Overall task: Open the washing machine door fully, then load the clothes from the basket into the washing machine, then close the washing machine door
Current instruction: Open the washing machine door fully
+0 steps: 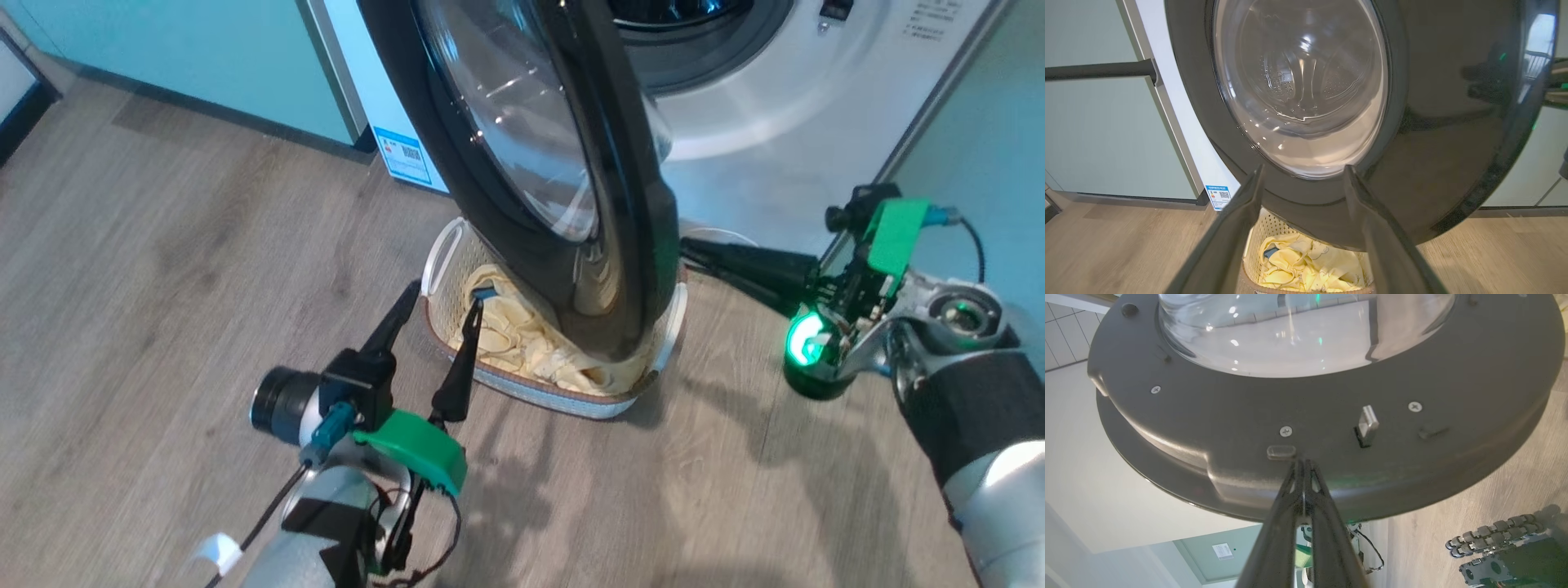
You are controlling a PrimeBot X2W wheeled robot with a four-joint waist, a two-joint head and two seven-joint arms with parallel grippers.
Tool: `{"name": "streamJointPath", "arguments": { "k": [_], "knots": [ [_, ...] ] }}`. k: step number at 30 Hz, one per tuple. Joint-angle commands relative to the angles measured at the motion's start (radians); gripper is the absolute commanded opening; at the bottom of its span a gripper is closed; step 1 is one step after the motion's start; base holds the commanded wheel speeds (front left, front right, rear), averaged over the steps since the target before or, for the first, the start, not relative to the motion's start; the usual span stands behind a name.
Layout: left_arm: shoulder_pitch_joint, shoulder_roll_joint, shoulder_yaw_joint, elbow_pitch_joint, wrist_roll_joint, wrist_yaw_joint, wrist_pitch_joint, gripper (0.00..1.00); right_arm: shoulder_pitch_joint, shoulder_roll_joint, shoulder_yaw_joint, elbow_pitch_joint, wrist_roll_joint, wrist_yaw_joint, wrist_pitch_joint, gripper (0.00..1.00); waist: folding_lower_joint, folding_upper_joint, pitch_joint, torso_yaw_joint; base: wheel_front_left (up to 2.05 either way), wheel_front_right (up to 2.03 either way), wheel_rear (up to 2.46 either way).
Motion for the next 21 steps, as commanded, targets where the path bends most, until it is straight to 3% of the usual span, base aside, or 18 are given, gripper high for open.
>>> {"name": "streamJointPath", "arguments": {
  "k": [1,21],
  "knots": [
    [-0.01,0.017,0.041,-0.025,0.013,0.001,-0.006,1.0,-0.004,0.025,0.012,-0.038,0.013,-0.003,-0.002,0.0,0.0001,-0.0001,-0.009,0.001,0.0,0.0,0.0],
    [0.02,0.021,0.047,-0.013,0.022,-0.007,-0.006,1.0,0.073,0.03,0.178,-0.084,0.163,-0.003,-0.075,0.0,0.0001,-0.0001,-0.059,0.009,0.0,0.0,0.0]
  ]
}}
